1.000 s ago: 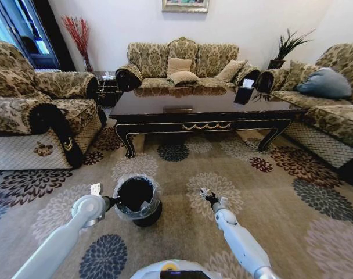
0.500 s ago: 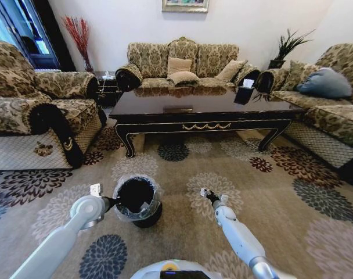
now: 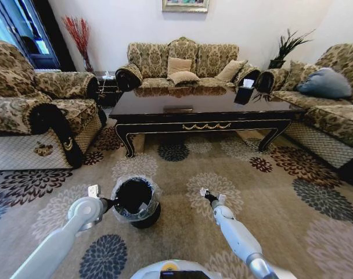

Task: Move to the front of the table and pick up the trash from the floor, then place it into the trash bin.

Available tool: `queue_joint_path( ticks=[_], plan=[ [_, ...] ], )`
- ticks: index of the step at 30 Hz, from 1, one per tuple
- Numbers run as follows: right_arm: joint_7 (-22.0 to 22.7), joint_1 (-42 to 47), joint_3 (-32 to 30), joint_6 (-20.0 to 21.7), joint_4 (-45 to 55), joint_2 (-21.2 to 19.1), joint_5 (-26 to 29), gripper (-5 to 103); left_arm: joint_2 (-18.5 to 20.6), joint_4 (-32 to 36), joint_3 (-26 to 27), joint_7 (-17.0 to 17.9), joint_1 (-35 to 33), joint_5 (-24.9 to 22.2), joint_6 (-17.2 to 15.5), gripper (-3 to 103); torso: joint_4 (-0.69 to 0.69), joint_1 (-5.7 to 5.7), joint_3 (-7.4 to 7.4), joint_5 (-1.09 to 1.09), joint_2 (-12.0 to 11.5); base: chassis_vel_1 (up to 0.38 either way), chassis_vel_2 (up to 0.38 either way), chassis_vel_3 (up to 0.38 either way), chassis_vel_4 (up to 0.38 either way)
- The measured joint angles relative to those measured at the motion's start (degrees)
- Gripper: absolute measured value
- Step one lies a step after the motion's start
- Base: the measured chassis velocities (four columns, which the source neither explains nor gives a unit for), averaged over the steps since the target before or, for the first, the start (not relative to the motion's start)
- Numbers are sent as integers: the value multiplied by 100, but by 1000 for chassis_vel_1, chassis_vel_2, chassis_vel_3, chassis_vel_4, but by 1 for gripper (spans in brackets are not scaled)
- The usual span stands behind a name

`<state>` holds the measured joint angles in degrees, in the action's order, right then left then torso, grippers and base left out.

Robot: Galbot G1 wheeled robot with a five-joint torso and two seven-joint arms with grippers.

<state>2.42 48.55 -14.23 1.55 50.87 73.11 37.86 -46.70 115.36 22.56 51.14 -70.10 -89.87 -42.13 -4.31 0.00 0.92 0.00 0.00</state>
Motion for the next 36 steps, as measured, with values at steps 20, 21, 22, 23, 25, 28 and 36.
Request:
queue_joint_path(
  ticks=[20,21,22,23,25,28,36],
  plan=[
    [207,1182,-251,267,2789,-739,368,0,-202,108,-504,140,299,59,0,0,0,0,0,-1,0,0,0,0,0],
    [214,1332,-300,271,3050,-815,307,0,-186,134,-552,162,353,24,0,0,0,0,0,0,0,0,0,0,0],
    [216,1493,-349,266,3319,-888,204,0,-171,153,-595,180,402,3,1,0,-2,0,0,2,0,0,0,0,0],
    [216,1493,-349,266,3319,-888,204,0,-171,153,-595,180,402,3,1,0,-2,0,0,2,0,0,0,0,0],
    [214,1833,-452,236,3917,-1016,30,0,-158,187,-697,196,446,-39,3,0,-2,0,0,1,0,0,0,0,0],
    [213,2149,-534,215,4431,-1090,-79,0,-171,196,-779,204,477,-56,1,0,-1,0,0,0,0,0,0,0,0],
    [226,3121,-759,198,6262,-1320,-430,0,-220,149,-1206,238,796,-104,2,0,0,0,0,0,0,0,0,0,0]
  ],
)
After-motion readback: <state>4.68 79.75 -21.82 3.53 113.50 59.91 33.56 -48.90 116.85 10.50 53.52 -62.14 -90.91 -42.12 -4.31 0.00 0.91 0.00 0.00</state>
